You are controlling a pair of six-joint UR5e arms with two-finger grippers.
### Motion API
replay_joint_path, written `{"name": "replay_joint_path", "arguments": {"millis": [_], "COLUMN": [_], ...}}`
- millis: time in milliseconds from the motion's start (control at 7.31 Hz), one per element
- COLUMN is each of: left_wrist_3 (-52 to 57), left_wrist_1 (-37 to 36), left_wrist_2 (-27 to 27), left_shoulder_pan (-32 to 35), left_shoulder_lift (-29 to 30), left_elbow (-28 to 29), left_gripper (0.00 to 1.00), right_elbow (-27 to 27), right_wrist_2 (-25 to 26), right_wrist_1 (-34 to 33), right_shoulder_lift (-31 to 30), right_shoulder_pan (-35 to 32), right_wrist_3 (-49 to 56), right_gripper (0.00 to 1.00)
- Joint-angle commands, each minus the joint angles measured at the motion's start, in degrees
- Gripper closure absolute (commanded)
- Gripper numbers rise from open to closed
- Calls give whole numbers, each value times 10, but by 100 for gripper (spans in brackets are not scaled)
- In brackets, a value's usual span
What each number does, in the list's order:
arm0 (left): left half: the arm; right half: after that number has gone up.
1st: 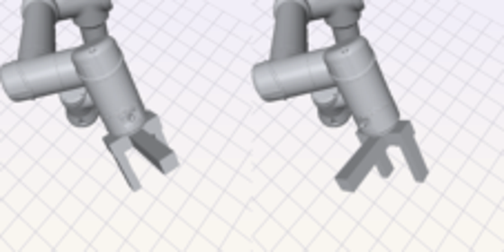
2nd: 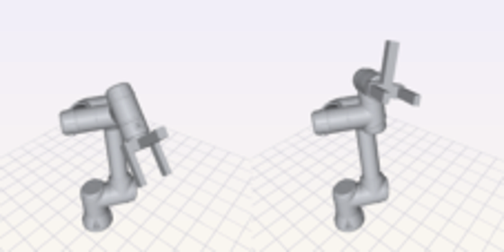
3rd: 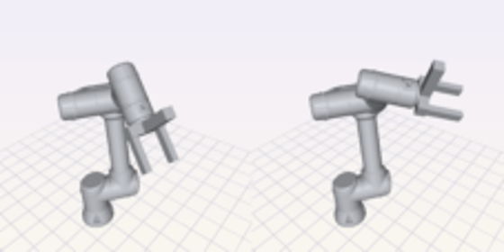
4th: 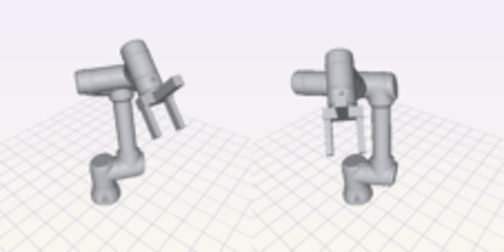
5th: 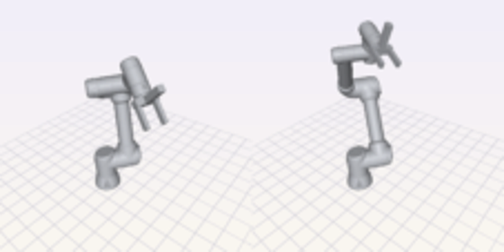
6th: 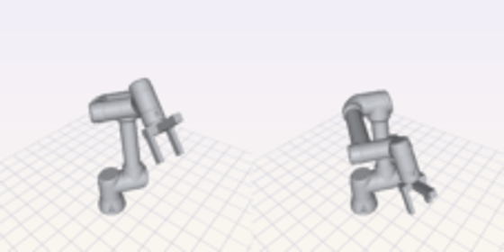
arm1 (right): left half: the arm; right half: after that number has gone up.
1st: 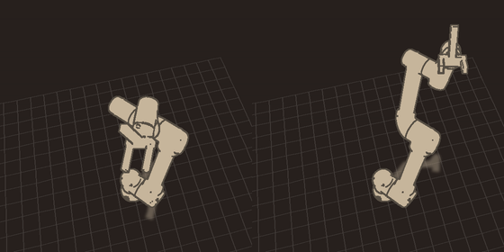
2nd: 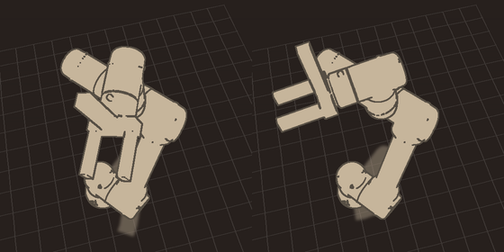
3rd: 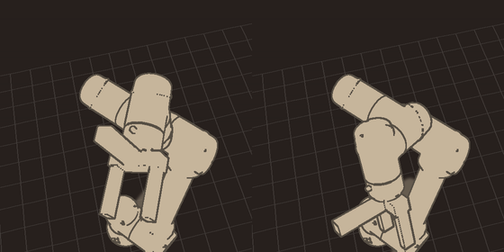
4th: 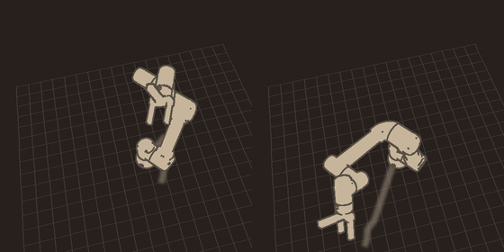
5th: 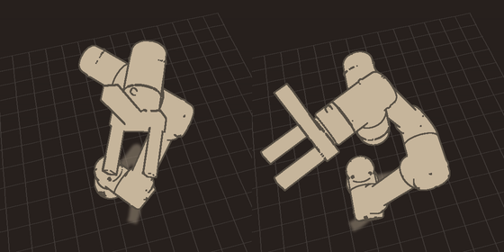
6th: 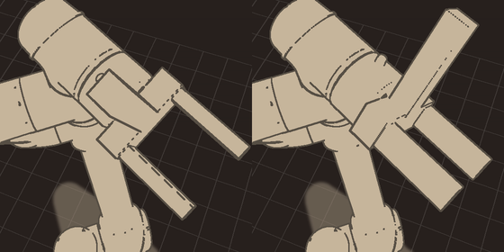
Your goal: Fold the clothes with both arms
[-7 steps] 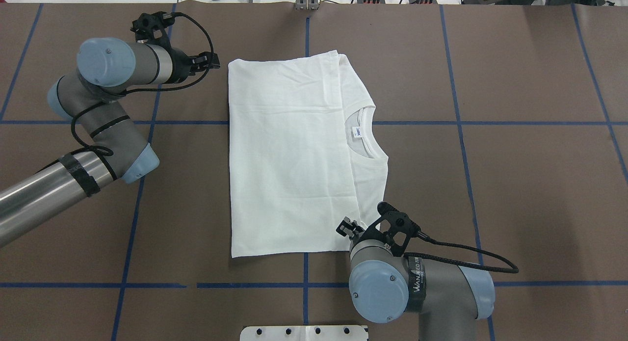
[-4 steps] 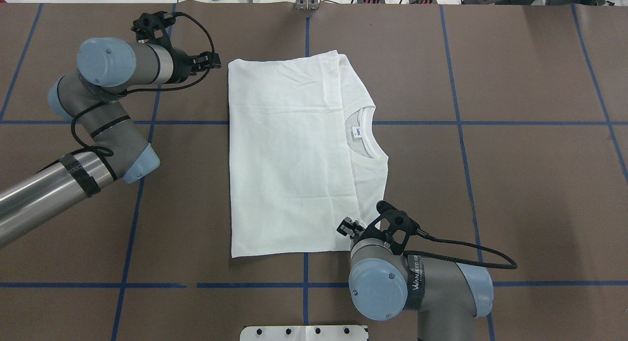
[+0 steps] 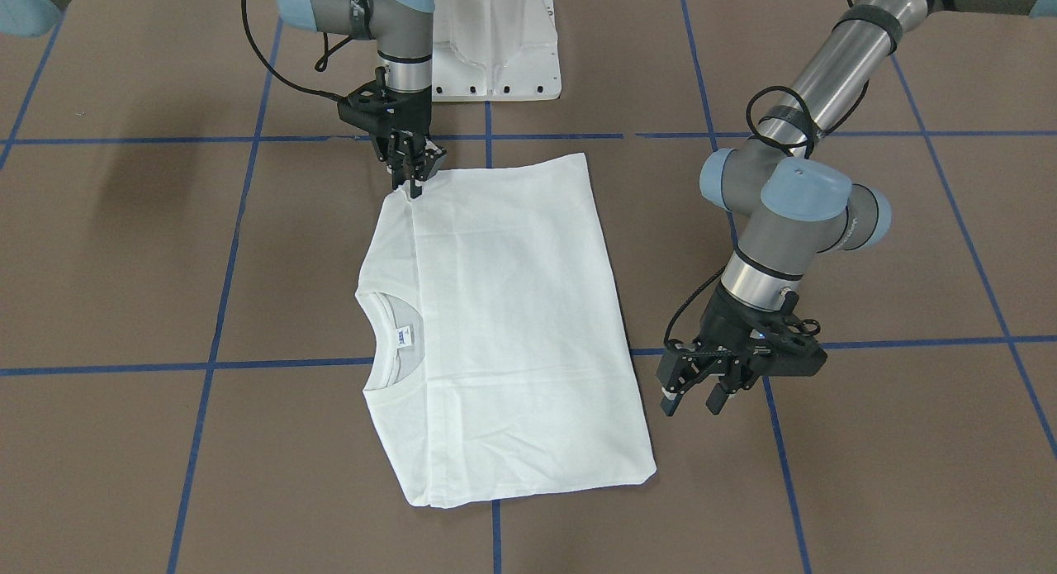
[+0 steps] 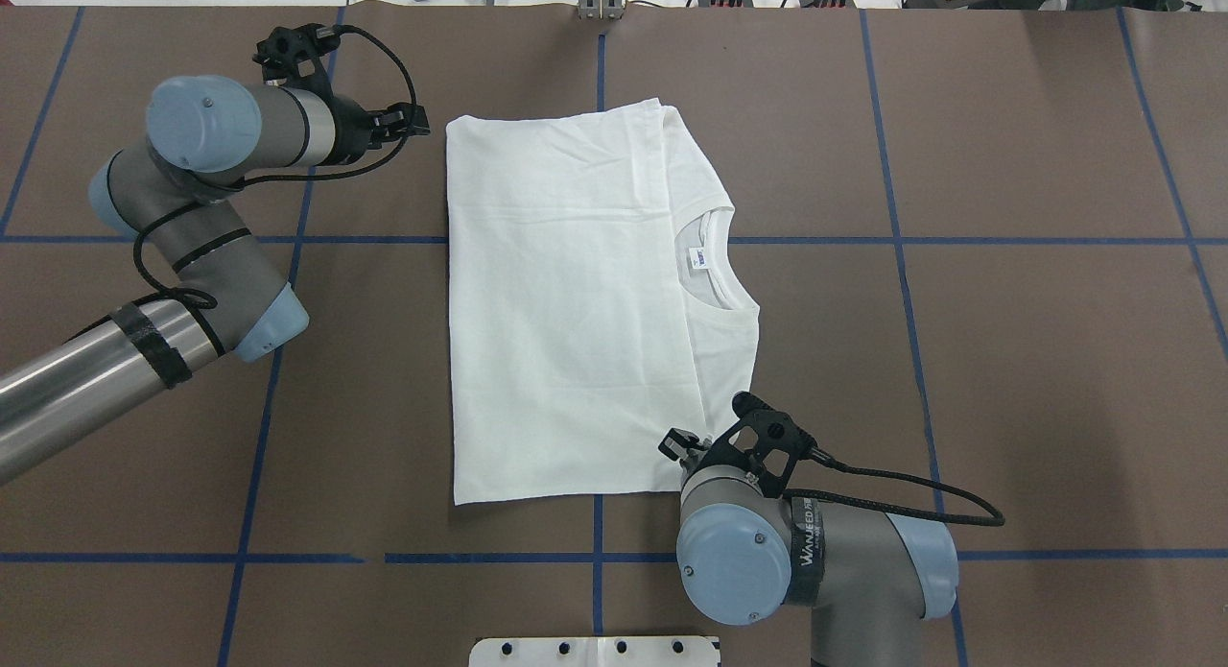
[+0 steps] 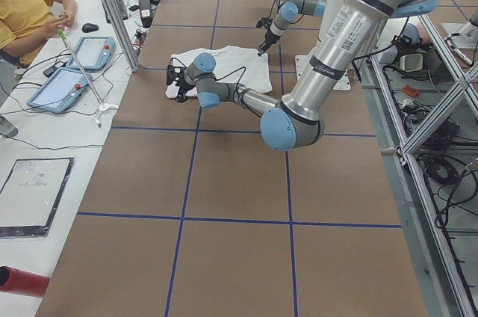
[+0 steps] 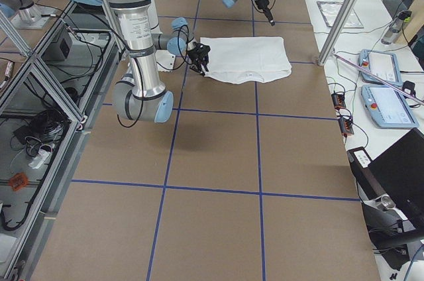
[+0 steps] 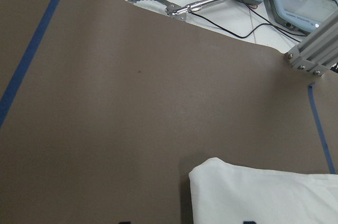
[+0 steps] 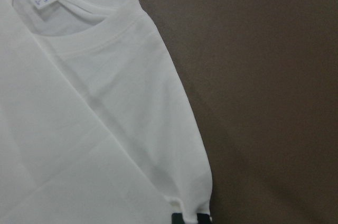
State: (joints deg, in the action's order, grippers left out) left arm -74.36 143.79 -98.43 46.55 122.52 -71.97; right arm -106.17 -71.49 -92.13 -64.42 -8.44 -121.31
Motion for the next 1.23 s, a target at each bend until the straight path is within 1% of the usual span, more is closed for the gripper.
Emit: {"name": "replay_joint_path", "arguments": {"millis": [0,137,273,410,547,684,820,957,1094], "left_wrist_3": [0,-1,-11,-53,-98,-160,-205,-255,-298], "left_wrist_1": [0,0,-3,-10,-10,-11,-11,-14,-14], "left_wrist_2": [0,-1,-2,-43,-67,-62,-51,-23,23], "left_shoulder_pan": [-1,-1,-2,-2,-17,-74,-115,-158,-209], "left_shoulder_lift": [-11,-11,-13,-33,-60,-102,-149,-183,-208], "left_elbow": [-11,-12,-33,-82,-140,-217,-294,-350,-372], "left_gripper": [23,23,24,24,24,24,24,24,24], "right_elbow": [-4,-11,-23,-25,-32,-35,-42,-50,-52], "right_wrist_2": [-1,-1,-2,-2,-1,-1,-1,-1,0], "right_wrist_1": [-4,-7,-8,-8,-8,-8,-8,-8,-8], "right_shoulder_lift": [10,10,5,4,1,1,0,-1,-2], "right_shoulder_pan": [0,0,-2,-2,-1,1,5,13,20], "right_wrist_3": [2,2,2,-1,-1,-1,-2,-4,-4], "right_gripper": [100,100,100,100,100,100,100,100,100]}}
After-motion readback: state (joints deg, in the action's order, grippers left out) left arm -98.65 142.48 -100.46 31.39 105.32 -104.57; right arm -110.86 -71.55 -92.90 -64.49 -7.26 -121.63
